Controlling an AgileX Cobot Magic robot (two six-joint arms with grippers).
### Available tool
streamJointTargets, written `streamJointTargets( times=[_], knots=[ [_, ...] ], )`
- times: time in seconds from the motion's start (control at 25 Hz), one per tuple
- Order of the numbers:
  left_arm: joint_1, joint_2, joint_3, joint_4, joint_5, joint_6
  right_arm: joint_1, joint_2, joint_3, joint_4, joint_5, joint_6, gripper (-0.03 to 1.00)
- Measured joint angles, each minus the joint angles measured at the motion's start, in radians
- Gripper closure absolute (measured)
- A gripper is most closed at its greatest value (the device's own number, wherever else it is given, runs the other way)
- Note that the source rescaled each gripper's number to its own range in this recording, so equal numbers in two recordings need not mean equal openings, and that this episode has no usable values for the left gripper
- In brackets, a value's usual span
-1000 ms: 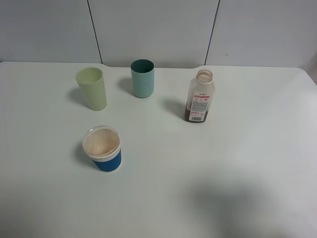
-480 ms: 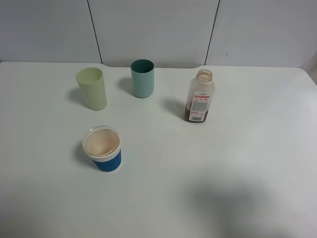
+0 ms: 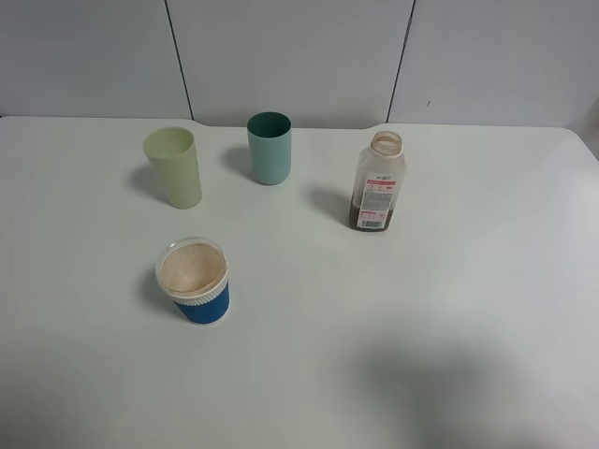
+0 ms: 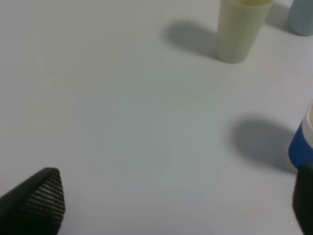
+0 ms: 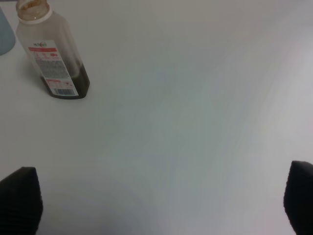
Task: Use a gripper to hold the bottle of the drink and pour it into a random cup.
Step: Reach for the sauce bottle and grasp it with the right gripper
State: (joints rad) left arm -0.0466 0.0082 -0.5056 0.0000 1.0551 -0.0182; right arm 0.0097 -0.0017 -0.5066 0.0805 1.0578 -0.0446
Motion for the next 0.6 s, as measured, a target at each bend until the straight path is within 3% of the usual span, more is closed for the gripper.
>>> streamJointTargets(
  times=[0.48, 0.6],
  knots=[
    [0.000, 0.000, 0.000, 0.000, 0.000, 0.000, 0.000, 0.020, 0.000, 0.000, -0.002, 0.008, -0.03],
    [0.000, 0.000, 0.000, 0.000, 0.000, 0.000, 0.000, 0.102, -0.022, 0.001, -0.054, -0.001, -0.03]
  ],
)
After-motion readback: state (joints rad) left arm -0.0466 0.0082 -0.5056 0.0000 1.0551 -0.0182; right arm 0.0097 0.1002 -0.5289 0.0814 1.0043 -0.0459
